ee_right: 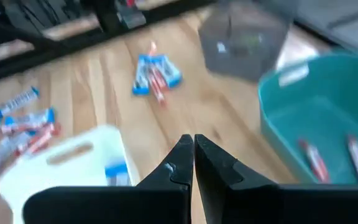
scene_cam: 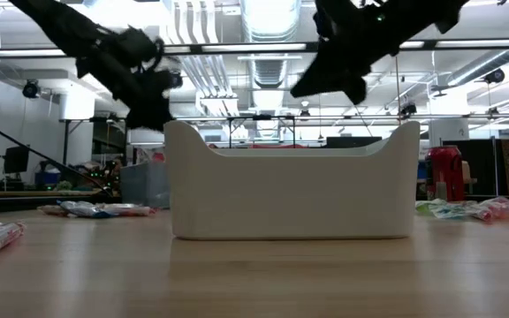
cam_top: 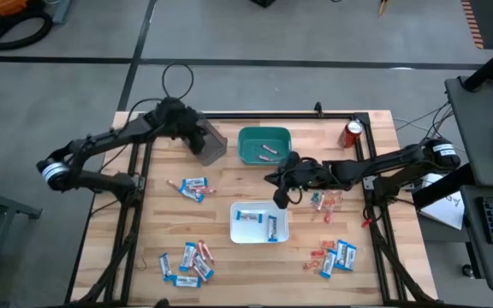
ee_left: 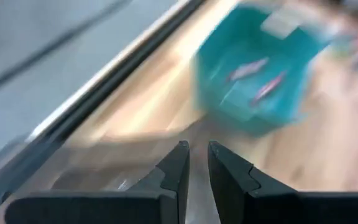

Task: Sort candy
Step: Put the red gummy into the black bin

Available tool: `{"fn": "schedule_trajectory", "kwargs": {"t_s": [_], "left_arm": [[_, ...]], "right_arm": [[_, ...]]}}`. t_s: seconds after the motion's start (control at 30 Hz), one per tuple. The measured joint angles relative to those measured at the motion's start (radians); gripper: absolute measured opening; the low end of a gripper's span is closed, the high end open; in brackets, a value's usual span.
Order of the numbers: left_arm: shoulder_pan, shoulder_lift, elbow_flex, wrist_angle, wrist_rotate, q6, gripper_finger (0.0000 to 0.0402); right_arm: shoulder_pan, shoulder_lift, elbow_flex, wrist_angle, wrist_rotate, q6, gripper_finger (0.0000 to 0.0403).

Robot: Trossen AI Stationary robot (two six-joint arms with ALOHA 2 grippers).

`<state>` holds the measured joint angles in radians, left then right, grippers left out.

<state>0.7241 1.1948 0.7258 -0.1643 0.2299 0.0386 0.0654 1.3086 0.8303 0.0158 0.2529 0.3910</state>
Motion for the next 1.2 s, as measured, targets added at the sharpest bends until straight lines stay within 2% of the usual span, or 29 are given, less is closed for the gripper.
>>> {"fn": "schedule_trajectory", "kwargs": {"t_s": [0.1, 0.27, 0.43, 0.57, 0.8, 0.9, 1.03, 1.2], "left_arm": [[-0.117, -0.088, -0.077, 0.148, -0.002, -0.064, 0.0043], [-0.312, -0.210, -0.175, 0.305, -0.053, -0.141, 0.0043], [-0.468, -0.277, -0.225, 0.351, -0.191, -0.170, 0.0043], [-0.543, -0.288, -0.242, 0.357, -0.247, -0.179, 0.0043], [-0.569, -0.266, -0.235, 0.365, -0.248, -0.191, 0.0043], [-0.569, -0.260, -0.222, 0.370, -0.249, -0.186, 0.0042], [-0.569, -0.247, -0.210, 0.368, -0.249, -0.183, 0.0042], [-0.569, -0.234, -0.212, 0.366, -0.249, -0.190, 0.0042]], "right_arm": [[0.002, -0.016, 0.000, -0.079, -0.036, 0.101, 0.0009], [0.012, -0.024, 0.000, -0.204, -0.239, 0.312, 0.0009], [0.070, -0.019, 0.000, -0.385, -0.445, 0.546, 0.0009], [0.149, -0.018, 0.000, -0.554, -0.525, 0.724, 0.0009], [0.259, -0.019, 0.000, -0.994, -0.531, 0.898, 0.0009], [0.269, -0.019, 0.000, -1.113, -0.445, 0.921, 0.0011], [0.268, -0.019, -0.001, -1.081, -0.375, 0.926, 0.0037], [0.268, -0.018, -0.019, -1.039, -0.332, 0.958, 0.0104]]}}
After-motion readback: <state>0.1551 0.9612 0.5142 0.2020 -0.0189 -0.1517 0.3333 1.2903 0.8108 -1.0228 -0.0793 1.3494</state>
